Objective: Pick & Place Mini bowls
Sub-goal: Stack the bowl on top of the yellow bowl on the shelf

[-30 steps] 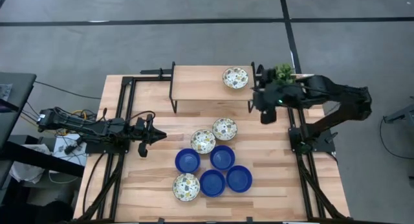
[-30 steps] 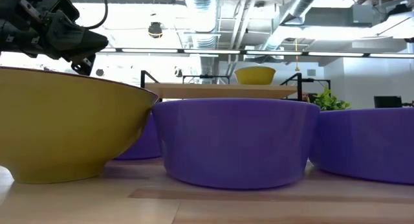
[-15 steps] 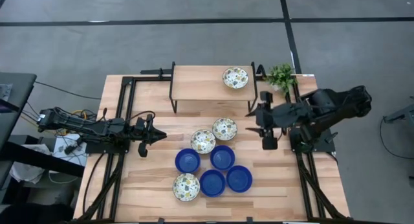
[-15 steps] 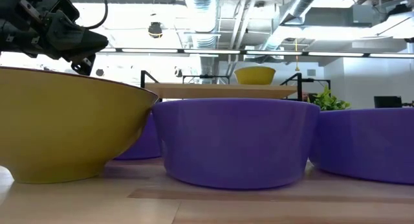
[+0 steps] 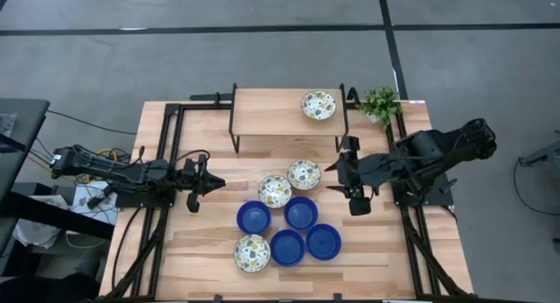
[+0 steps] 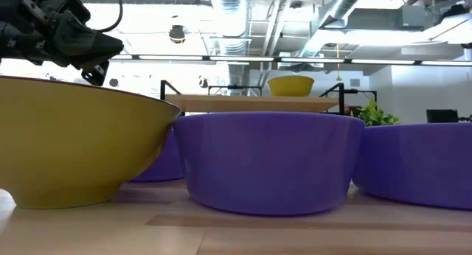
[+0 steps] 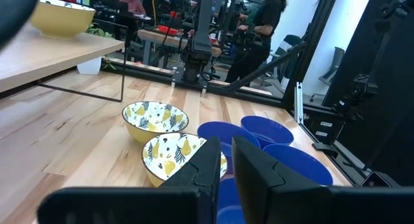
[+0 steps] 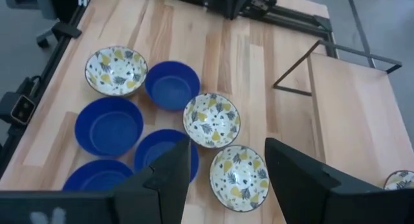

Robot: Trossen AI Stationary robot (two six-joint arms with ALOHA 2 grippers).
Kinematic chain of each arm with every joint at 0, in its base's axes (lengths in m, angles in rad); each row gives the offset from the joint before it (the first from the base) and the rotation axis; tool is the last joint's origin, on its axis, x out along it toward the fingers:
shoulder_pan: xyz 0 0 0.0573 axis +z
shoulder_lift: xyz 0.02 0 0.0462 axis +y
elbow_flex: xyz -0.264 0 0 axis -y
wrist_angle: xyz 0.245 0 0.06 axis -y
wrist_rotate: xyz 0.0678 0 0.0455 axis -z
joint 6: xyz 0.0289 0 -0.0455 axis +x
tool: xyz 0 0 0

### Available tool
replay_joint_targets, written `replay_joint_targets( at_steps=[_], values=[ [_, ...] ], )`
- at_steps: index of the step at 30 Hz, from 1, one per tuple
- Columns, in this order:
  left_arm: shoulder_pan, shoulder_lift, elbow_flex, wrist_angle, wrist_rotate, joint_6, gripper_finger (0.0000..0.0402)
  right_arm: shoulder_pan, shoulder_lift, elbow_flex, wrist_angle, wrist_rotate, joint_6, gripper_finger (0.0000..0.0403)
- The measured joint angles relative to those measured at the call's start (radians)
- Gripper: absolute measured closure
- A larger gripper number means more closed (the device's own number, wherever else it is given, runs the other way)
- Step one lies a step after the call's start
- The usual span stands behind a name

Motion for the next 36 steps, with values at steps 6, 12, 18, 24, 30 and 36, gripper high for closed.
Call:
replay_joint_targets(
  at_steps=[6, 12, 18, 24, 30, 36],
  values=[
    [0.0, 0.0, 0.0, 0.007, 0.0, 0.0, 0.0362, 0.005, 0.027, 0.0, 0.005, 0.001, 0.003, 0.0214],
    [0.0, 0.0, 0.0, 0.011, 0.0, -0.003, 0.0363, 0.021, 0.055, 0.0, 0.012, -0.01, 0.001, 0.0214],
    [0.0, 0.002, 0.0, 0.011, 0.0, -0.003, 0.0363, 0.035, 0.078, 0.0, 0.036, -0.033, 0.0, 0.0214],
    [0.0, 0.015, 0.0, 0.011, 0.0, -0.003, 0.0362, 0.046, 0.111, 0.0, 0.045, -0.096, -0.001, 0.0214],
    [0.0, 0.03, 0.0, 0.011, 0.0, -0.003, 0.0363, 0.045, 0.175, 0.0, -0.031, -0.141, -0.011, 0.0214],
    [0.0, 0.039, 0.0, 0.015, 0.0, -0.003, 0.0363, 0.043, 0.275, 0.0, -0.131, -0.158, -0.117, 0.0214]
  ],
)
